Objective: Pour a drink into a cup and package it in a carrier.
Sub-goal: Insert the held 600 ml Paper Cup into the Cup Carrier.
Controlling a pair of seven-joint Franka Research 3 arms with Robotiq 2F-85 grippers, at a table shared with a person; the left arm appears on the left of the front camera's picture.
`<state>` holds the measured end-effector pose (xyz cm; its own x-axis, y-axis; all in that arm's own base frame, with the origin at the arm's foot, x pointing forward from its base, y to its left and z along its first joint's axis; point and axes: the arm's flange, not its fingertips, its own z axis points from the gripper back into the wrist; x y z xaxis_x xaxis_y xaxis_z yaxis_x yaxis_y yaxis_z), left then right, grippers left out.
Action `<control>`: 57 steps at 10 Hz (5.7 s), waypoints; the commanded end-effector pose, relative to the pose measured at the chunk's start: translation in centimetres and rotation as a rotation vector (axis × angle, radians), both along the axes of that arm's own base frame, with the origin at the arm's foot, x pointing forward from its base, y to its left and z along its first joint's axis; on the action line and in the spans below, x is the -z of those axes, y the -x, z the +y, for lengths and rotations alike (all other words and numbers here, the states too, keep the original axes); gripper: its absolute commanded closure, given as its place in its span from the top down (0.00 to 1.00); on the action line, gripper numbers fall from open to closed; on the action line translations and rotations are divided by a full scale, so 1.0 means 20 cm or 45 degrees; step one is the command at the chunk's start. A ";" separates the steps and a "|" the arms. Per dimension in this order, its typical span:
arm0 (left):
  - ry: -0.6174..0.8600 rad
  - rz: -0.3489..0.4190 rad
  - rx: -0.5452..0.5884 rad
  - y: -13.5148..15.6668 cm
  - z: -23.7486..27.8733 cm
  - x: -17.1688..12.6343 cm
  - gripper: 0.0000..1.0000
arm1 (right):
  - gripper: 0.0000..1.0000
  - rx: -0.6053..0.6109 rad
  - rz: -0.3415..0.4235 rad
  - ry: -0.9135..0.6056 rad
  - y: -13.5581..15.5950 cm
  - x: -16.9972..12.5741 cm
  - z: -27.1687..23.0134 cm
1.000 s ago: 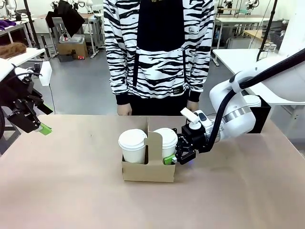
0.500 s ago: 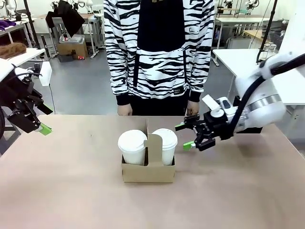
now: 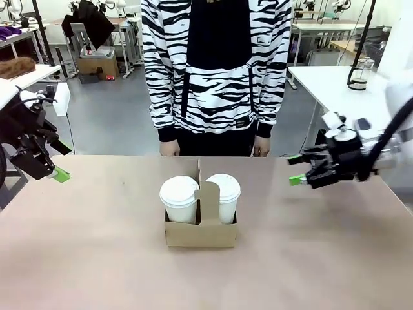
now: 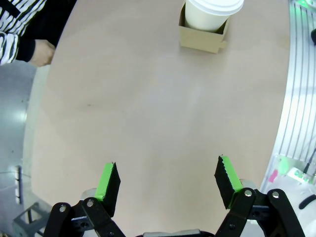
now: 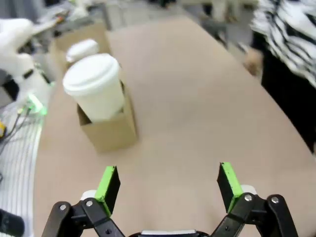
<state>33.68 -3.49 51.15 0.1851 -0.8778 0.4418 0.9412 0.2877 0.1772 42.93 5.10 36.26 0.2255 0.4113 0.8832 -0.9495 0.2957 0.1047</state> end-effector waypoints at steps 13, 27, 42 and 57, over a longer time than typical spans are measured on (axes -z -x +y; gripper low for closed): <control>0.024 0.001 0.021 0.00 0.01 0.01 0.96 | 1.00 0.675 0.319 0.460 0.25 -0.31 -0.39; 0.024 0.001 0.021 0.00 0.01 0.01 0.96 | 1.00 0.675 0.319 0.460 0.25 -0.31 -0.39; 0.024 0.001 0.021 0.00 0.01 0.01 0.96 | 1.00 0.675 0.319 0.460 0.25 -0.31 -0.39; 0.024 0.001 0.021 0.00 0.01 0.01 0.96 | 1.00 0.675 0.319 0.460 0.25 -0.31 -0.39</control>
